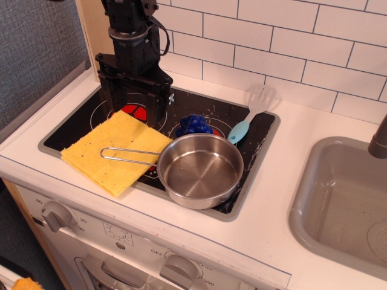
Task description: Place the yellow cloth beside the metal pot.
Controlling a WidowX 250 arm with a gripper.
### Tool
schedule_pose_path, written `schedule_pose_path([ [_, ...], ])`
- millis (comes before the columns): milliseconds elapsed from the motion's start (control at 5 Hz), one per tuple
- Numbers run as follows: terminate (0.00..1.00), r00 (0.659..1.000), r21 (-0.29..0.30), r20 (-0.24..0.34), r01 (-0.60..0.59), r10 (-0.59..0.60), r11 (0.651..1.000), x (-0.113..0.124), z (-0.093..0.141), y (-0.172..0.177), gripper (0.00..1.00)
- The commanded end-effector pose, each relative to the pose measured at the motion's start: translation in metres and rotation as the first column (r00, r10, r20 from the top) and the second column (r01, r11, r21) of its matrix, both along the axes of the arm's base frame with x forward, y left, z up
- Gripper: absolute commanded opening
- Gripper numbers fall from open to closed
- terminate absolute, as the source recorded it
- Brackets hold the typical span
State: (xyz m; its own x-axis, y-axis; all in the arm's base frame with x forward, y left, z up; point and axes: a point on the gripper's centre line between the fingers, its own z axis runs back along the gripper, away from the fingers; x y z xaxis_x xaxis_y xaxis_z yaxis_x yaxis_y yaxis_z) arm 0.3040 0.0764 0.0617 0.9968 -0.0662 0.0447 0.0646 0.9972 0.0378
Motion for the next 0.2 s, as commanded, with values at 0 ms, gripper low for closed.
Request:
schedule_pose_path([
  [0, 1.0, 0.999, 0.01, 0.046, -0.013, 0.012, 1.0, 0.0047, 0.0132, 0.0022, 1.0],
])
